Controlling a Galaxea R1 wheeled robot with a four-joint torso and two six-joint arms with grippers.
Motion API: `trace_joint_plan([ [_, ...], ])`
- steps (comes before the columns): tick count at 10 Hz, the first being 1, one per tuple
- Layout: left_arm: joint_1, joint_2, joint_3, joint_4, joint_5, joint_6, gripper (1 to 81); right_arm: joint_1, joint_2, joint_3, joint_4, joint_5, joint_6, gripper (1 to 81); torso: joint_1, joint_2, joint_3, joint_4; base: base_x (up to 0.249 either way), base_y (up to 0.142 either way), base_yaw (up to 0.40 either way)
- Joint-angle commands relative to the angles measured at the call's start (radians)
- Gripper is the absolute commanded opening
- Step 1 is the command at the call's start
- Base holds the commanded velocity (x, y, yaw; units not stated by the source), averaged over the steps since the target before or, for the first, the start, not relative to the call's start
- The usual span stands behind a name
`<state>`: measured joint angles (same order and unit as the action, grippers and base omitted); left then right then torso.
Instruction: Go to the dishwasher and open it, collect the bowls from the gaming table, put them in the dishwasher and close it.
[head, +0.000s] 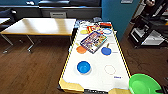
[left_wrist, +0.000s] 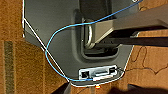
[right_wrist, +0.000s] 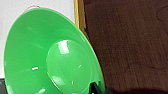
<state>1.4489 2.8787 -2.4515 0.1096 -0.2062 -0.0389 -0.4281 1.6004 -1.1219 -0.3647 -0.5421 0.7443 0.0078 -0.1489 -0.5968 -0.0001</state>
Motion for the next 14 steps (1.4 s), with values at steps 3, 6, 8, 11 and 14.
trace_joint_plan([
  [3,0.015,-0.151,0.258,0.007,0.059,0.004,81.1,-0.439,0.009,-0.14,-0.186,0.342,-0.003,1.0,0.0,0.0,0.0,0.0,0.0,0.0,0.0],
  [6,0.015,-0.142,0.256,0.007,0.059,0.007,81.1,-0.519,-0.051,-0.093,-0.188,0.375,-0.005,1.0,0.0,0.0,0.0,0.0,0.0,0.0,0.0],
  [8,0.015,-0.154,0.269,0.005,0.041,0.007,81.1,-0.668,-0.015,-0.107,-0.227,0.444,-0.017,1.0,0.0,0.0,0.0,0.0,0.0,0.0,0.0],
  [11,0.014,-0.258,0.434,0.013,-0.001,0.01,81.1,-0.895,0.24,-0.347,-0.24,0.635,-0.017,1.0,0.0,0.0,0.0,0.0,0.0,0.0,0.0],
  [14,-0.003,-0.424,0.664,0.013,-0.025,0.011,81.1,-0.969,0.384,-0.564,-0.238,0.723,-0.016,1.0,0.0,0.0,0.0,0.0,0.0,0.0,0.0],
])
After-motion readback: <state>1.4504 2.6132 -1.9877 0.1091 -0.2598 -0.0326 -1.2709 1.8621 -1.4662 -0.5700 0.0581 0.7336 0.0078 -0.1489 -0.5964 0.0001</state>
